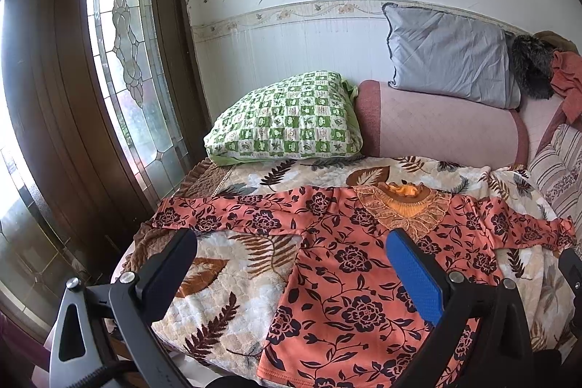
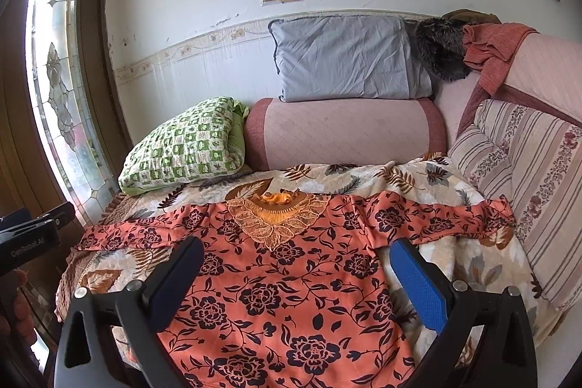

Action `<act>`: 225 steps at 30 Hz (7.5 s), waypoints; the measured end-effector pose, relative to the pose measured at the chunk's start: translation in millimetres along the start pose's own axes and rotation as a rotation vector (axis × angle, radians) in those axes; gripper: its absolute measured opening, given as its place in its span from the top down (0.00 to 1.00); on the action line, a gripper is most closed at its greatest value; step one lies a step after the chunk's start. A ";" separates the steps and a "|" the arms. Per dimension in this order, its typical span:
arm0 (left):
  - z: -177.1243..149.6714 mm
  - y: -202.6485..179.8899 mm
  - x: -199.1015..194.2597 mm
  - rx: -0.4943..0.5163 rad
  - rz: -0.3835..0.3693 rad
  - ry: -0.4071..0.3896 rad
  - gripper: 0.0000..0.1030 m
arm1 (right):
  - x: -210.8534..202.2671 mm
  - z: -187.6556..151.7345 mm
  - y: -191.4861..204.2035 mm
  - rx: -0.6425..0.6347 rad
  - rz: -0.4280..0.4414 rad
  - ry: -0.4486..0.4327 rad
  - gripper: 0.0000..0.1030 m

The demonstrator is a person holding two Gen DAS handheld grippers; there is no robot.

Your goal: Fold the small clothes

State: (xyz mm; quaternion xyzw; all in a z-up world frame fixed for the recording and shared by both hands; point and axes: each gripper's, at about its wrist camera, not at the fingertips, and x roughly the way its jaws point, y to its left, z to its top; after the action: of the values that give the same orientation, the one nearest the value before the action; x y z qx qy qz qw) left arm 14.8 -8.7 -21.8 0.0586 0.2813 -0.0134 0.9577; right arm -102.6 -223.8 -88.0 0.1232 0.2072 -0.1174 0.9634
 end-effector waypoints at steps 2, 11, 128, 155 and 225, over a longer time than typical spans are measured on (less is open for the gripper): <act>0.3 1.4 2.1 -0.002 0.000 0.003 0.00 | 3.4 0.6 3.6 -0.005 -0.001 0.009 0.00; -2.0 4.3 10.0 -0.003 0.005 0.010 0.00 | 15.3 0.4 15.7 -0.036 -0.012 0.043 0.00; -94.0 0.5 171.2 -0.024 -0.204 0.383 0.00 | 383.0 62.6 -35.8 0.620 0.503 0.276 0.91; -45.6 -42.6 352.1 -0.088 -0.206 0.503 0.18 | 331.1 -29.1 -151.7 0.569 0.500 0.432 0.28; -31.2 243.3 317.3 -0.453 0.201 0.480 0.41 | 380.9 -48.3 -144.6 0.603 0.511 0.474 0.27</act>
State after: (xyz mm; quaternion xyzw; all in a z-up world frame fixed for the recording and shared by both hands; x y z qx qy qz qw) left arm 279.3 238.9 -193.8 -0.1266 0.4873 0.1582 0.8494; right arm 177.1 -412.9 -321.0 0.4687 0.3414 0.1003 0.8085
